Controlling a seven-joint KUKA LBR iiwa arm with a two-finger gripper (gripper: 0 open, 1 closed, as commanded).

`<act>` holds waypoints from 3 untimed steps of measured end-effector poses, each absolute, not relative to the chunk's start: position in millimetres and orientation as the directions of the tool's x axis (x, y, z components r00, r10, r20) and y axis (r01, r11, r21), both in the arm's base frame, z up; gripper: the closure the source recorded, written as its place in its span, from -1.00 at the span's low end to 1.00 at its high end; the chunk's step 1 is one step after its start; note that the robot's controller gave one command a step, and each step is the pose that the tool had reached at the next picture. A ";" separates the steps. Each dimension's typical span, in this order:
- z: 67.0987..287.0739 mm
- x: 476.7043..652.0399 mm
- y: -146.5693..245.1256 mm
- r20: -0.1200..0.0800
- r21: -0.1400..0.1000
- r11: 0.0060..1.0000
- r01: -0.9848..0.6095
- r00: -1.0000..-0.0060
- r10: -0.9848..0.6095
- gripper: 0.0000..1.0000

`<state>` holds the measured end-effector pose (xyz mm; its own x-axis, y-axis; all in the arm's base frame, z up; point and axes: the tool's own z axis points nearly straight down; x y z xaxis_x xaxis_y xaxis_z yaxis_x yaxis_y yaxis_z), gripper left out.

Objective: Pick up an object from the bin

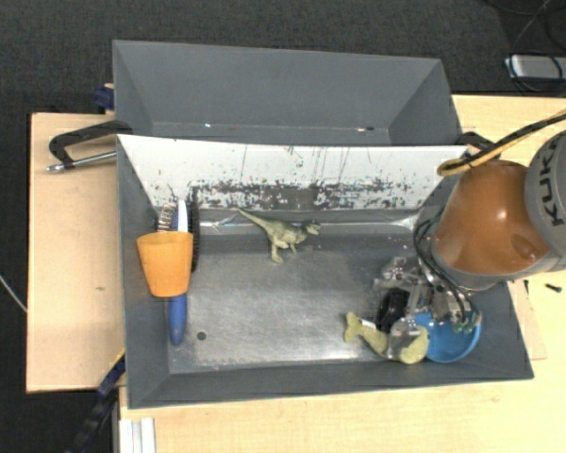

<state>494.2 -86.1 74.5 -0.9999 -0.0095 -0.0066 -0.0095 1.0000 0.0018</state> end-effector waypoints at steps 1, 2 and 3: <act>75.4 522.9 -77.4 -0.005 -0.005 0.945 -0.328 -0.945 -0.328 1.00; 192.9 533.5 -104.0 -0.013 -0.009 0.899 -0.438 -0.899 -0.438 1.00; 188.1 531.6 -102.1 -0.006 -0.001 0.898 -0.439 -0.898 -0.439 -1.00</act>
Offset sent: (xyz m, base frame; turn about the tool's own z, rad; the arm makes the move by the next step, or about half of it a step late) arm 0.0256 0.0100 -0.0045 -0.3263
